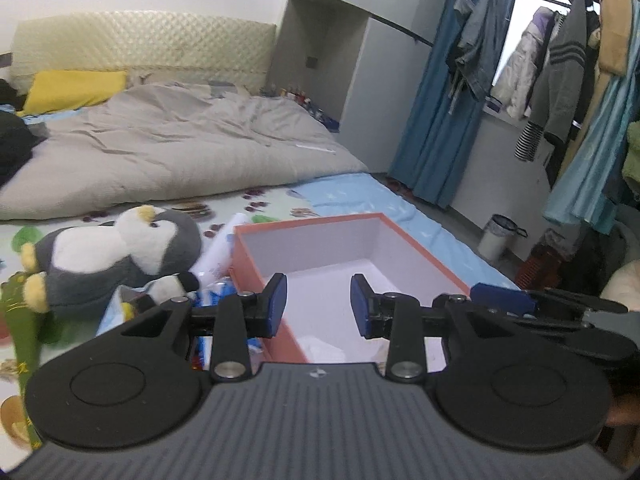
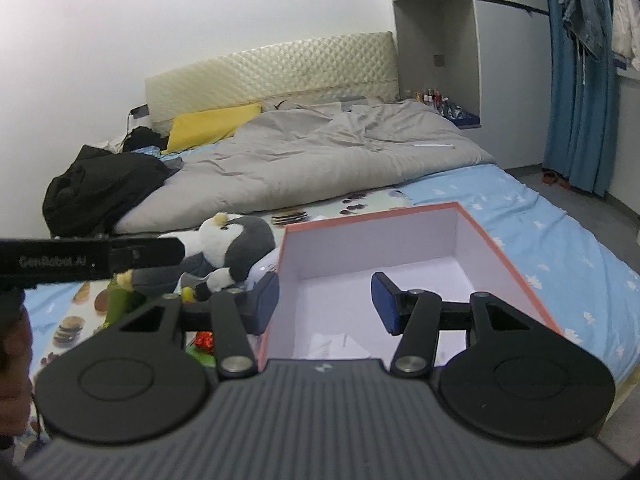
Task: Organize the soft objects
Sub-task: 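Withdraw both grippers from the pink box back toward the pile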
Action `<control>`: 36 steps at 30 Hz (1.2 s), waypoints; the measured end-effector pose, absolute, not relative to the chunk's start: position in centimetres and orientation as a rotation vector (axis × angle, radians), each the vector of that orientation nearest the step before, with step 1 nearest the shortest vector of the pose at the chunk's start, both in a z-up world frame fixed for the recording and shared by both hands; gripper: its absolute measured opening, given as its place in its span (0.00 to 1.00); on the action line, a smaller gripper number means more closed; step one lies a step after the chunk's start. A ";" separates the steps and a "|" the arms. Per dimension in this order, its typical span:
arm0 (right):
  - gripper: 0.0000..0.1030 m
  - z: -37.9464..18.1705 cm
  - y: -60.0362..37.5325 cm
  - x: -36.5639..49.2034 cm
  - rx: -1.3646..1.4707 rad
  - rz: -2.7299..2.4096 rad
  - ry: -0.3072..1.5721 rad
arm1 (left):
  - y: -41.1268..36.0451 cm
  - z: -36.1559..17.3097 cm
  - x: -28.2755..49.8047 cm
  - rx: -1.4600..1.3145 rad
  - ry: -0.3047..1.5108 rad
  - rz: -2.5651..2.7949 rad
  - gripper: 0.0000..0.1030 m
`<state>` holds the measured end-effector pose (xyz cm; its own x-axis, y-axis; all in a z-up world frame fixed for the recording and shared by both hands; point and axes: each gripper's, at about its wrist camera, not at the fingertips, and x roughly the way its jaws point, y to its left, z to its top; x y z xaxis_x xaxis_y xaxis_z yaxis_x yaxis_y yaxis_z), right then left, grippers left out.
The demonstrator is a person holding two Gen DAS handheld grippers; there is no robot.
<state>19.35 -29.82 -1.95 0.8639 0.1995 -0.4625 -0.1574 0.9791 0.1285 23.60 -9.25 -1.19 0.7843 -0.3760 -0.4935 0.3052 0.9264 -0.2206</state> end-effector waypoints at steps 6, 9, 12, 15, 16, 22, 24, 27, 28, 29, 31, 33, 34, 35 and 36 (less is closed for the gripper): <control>0.53 -2.7 -26.8 17.8 0.061 0.226 0.484 | -6.7 -2.0 21.0 -0.136 0.555 -0.307 0.39; 0.53 -3.1 -25.4 16.9 0.045 0.242 0.481 | -5.7 -2.7 19.4 -0.104 0.555 -0.266 0.39; 0.53 -3.8 -24.2 16.0 0.049 0.262 0.496 | -4.3 -3.8 18.1 -0.103 0.574 -0.232 0.39; 0.53 -4.3 -23.2 15.2 0.046 0.270 0.512 | -2.9 -4.8 17.0 -0.127 0.597 -0.210 0.39; 0.53 -4.5 -22.8 15.0 0.042 0.272 0.517 | -2.5 -5.0 16.7 -0.130 0.601 -0.202 0.39; 0.53 -5.4 -21.0 13.9 0.016 0.272 0.535 | -0.6 -6.4 15.2 -0.158 0.623 -0.172 0.39; 0.53 -5.6 -20.5 13.6 0.001 0.266 0.536 | -0.2 -7.0 15.0 -0.167 0.634 -0.167 0.39; 0.53 -6.0 -19.9 13.2 0.007 0.271 0.556 | 0.3 -7.5 14.3 -0.183 0.646 -0.172 0.39; 0.53 -6.2 -19.6 13.2 0.007 0.272 0.561 | 0.5 -7.8 14.2 -0.184 0.648 -0.174 0.39; 0.53 -6.4 -19.4 13.0 0.006 0.272 0.567 | 0.7 -8.0 14.0 -0.191 0.650 -0.165 0.39; 0.53 -6.9 -19.0 12.5 0.008 0.269 0.584 | 1.1 -8.4 13.7 -0.212 0.661 -0.169 0.39; 0.53 -7.4 -18.7 12.2 0.021 0.256 0.604 | 1.5 -8.8 13.3 -0.225 0.660 -0.161 0.39; 0.53 -7.7 -18.7 12.0 0.031 0.256 0.616 | 1.7 -9.1 13.2 -0.223 0.661 -0.158 0.39; 0.53 -7.9 -18.6 12.0 0.037 0.258 0.625 | 1.8 -9.4 13.1 -0.214 0.670 -0.158 0.39; 0.53 -8.1 -18.4 12.0 0.034 0.257 0.633 | 1.9 -9.7 13.0 -0.207 0.676 -0.153 0.39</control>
